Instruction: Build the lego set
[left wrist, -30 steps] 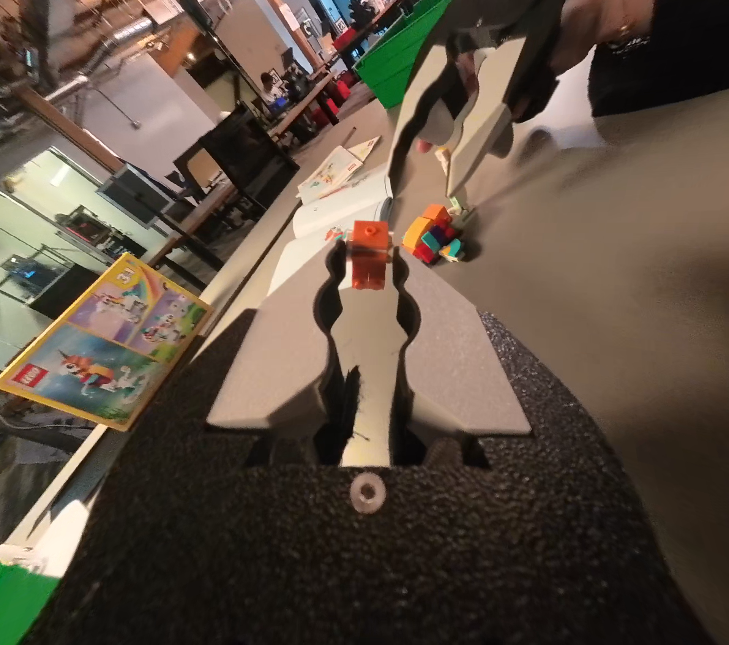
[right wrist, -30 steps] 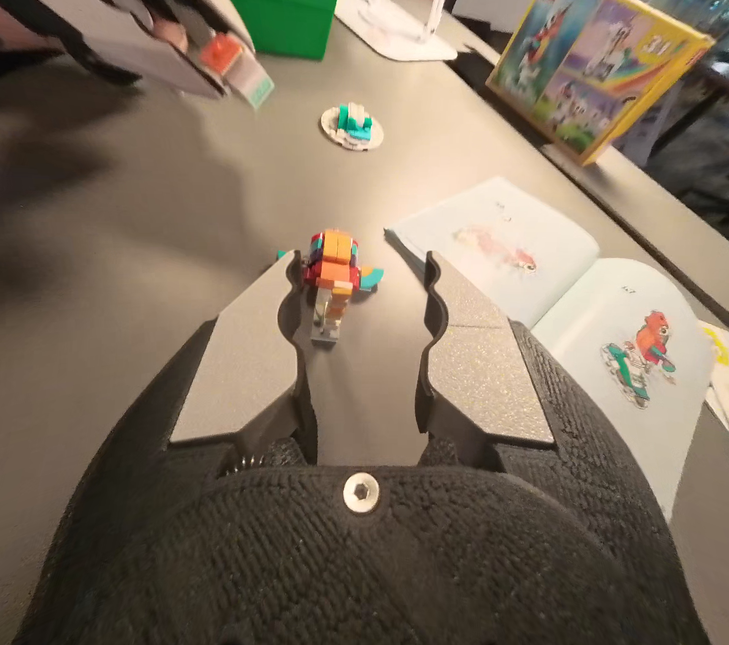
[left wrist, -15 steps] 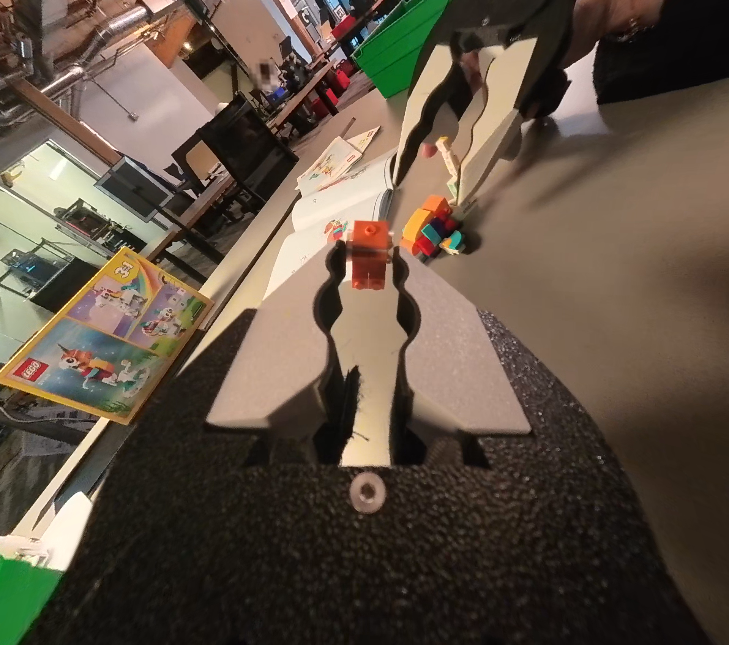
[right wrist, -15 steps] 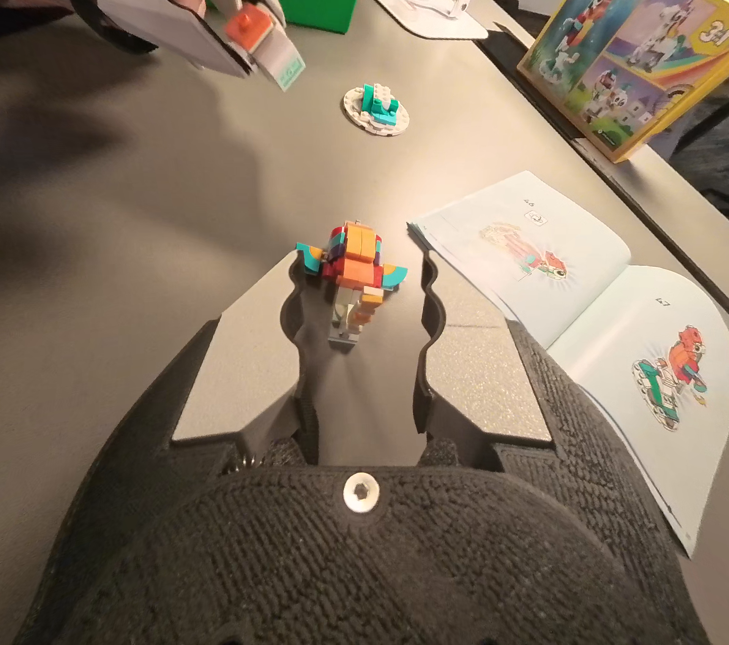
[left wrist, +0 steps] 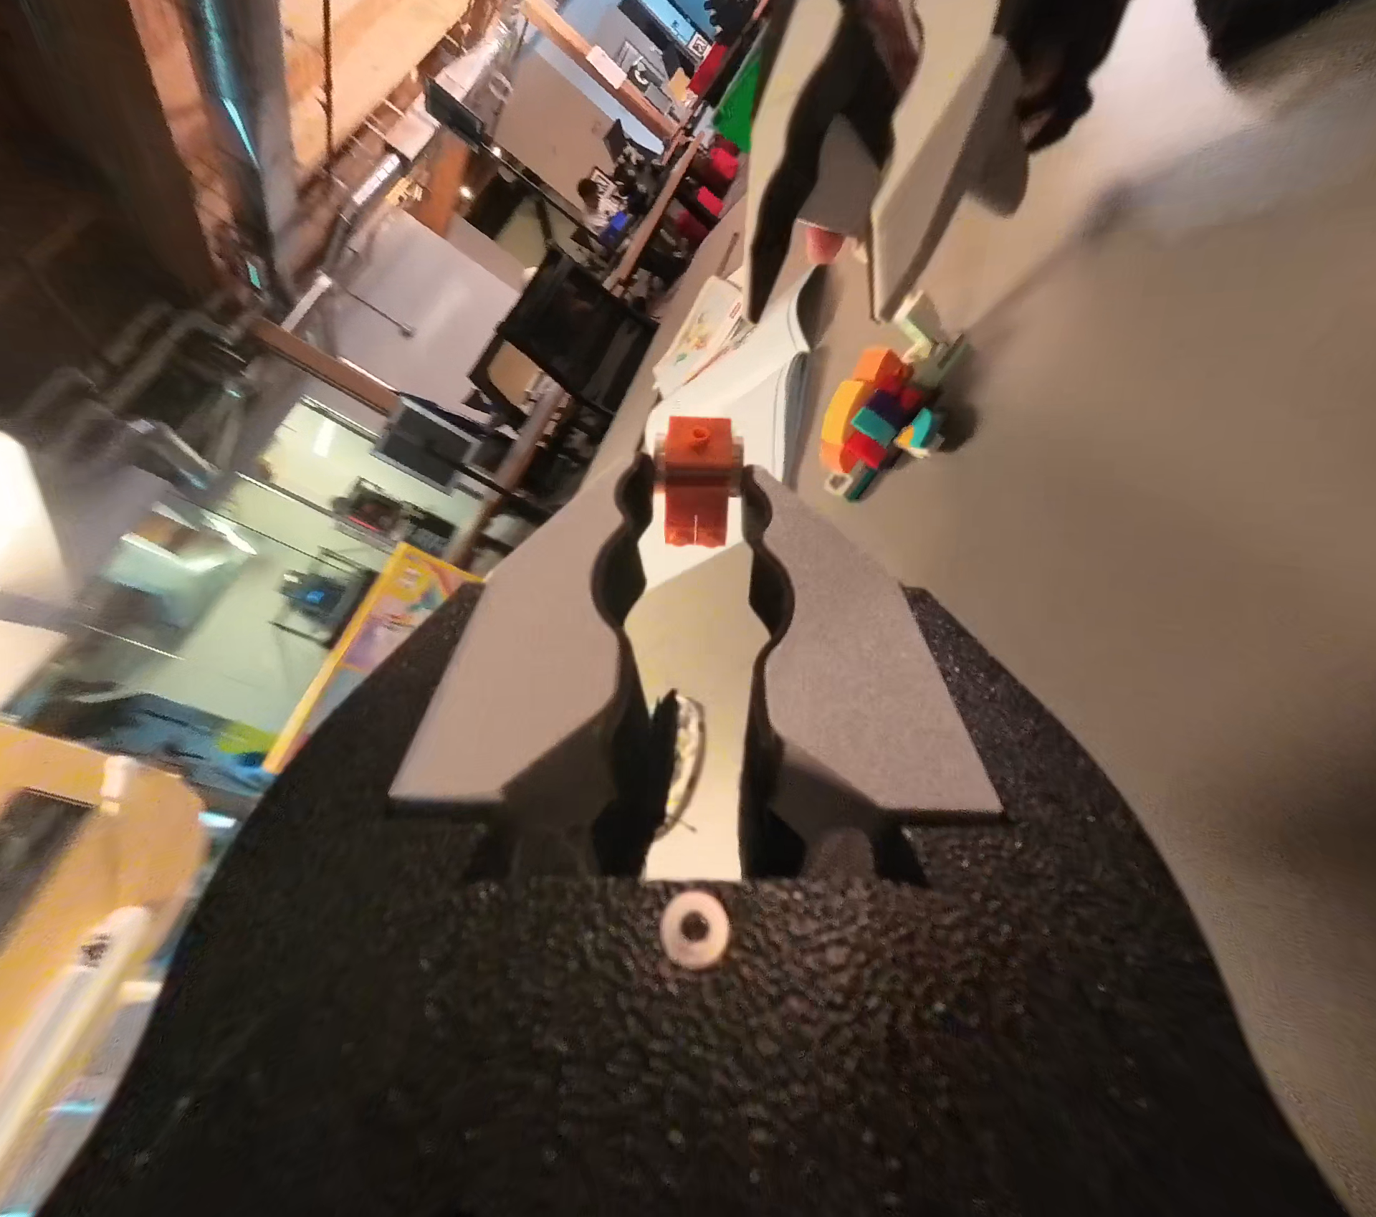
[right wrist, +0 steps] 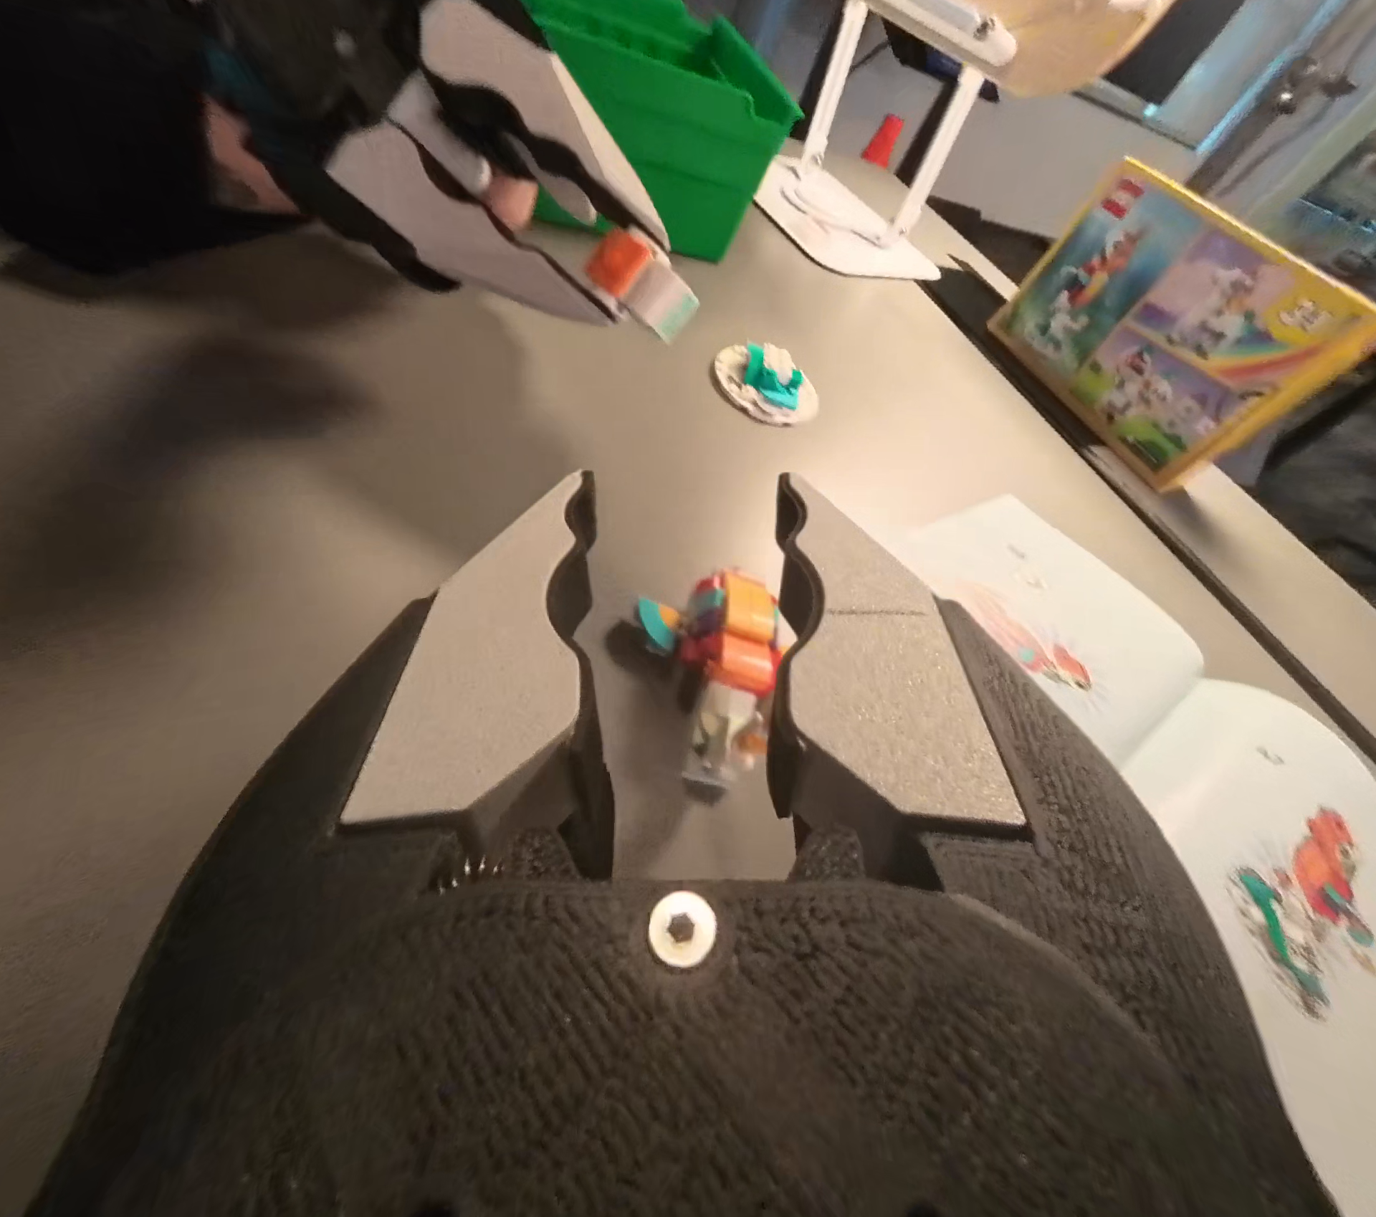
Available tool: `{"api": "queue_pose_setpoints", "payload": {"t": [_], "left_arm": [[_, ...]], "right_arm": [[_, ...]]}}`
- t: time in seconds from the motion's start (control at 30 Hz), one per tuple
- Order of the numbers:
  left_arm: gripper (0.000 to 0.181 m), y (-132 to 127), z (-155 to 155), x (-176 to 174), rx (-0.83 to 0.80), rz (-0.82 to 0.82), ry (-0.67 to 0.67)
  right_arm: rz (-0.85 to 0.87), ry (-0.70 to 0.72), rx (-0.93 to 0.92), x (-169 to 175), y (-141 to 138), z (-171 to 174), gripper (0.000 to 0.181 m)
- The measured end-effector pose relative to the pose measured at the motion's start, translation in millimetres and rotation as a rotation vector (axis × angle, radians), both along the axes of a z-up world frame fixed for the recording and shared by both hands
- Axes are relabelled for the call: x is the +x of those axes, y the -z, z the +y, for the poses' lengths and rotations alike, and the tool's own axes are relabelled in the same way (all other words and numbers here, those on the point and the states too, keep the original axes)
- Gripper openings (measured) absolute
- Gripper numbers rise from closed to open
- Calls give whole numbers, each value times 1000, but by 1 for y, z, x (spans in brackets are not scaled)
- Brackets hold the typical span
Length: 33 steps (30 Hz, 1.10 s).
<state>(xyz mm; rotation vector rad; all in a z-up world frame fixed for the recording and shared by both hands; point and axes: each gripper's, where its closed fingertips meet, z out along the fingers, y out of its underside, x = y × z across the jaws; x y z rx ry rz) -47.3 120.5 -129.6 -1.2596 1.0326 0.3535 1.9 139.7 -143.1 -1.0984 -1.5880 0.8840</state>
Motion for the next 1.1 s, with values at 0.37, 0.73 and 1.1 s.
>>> {"api": "queue_pose_setpoints", "payload": {"t": [0.37,0.73,1.1], "left_arm": [[21,4,-3,8,123,195,-10],[21,-3,-3,9,164,181,-28],[21,-4,-4,9,170,179,-26]], "right_arm": [[17,-59,-45,-7,-3,-18,47],[131,-41,-78,-19,-25,-29,39],[126,29,-44,-37,-20,-35,37]]}}
